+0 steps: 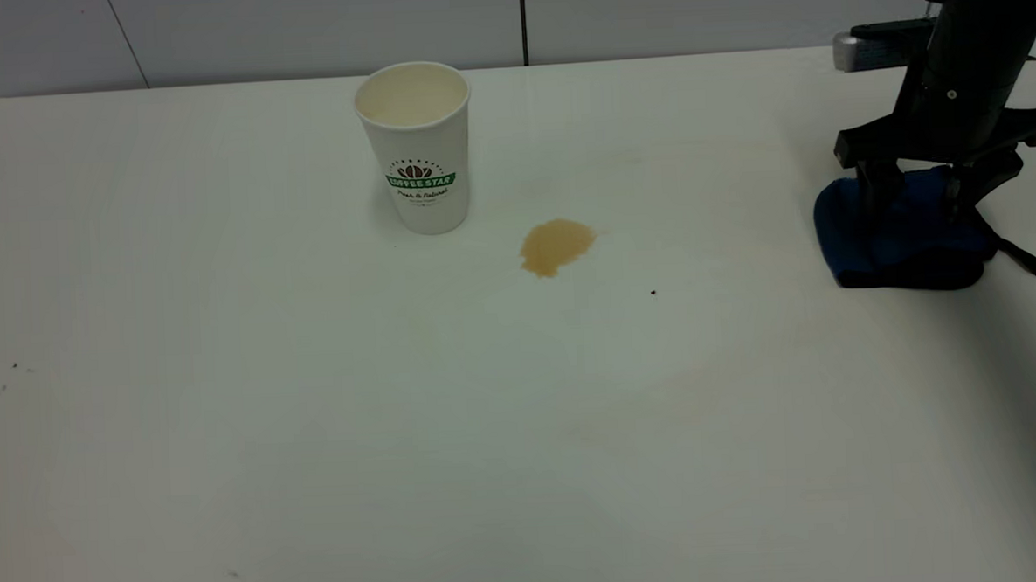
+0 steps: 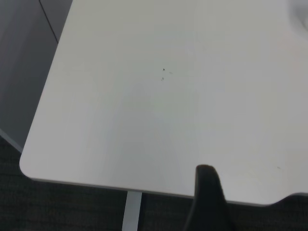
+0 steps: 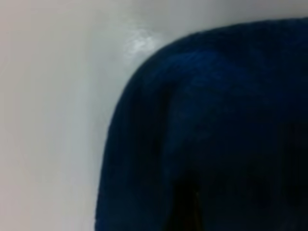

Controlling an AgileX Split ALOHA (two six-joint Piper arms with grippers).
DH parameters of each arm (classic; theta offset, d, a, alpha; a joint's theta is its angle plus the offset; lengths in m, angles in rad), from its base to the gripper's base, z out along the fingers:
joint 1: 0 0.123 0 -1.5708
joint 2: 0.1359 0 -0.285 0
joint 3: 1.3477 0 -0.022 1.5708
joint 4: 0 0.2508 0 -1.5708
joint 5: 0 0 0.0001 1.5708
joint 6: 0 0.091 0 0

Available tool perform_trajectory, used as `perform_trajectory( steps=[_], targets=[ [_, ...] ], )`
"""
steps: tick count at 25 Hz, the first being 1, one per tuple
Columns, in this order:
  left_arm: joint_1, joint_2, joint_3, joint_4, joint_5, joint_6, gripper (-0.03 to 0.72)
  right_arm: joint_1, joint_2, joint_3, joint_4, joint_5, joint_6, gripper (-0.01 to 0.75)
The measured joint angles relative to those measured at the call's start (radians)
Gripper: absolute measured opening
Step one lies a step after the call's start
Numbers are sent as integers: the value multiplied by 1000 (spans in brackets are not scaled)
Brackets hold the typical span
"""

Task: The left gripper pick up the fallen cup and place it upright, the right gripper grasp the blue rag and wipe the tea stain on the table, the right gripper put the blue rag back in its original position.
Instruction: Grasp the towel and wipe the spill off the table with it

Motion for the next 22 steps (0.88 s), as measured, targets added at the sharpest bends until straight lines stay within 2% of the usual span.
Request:
perform_trajectory(
  steps=[3,5,7,13,15,22],
  targets=[
    [0,0,0,0,0,1,552,-7,7,-6,0,3,-17,670],
    [0,0,0,0,0,1,552,-10,8,-7,14,3,-26,613],
    [0,0,0,0,0,1,552,-14,13,-7,46,3,-29,528],
    [0,0,0,-1,0,1,552,-26,28,-18,127,21,-34,158],
    [0,0,0,-1,0,2,552,-23,28,-18,130,29,-34,83],
    [0,0,0,-1,0,2,552,40,28,-25,59,39,-51,68]
  ],
)
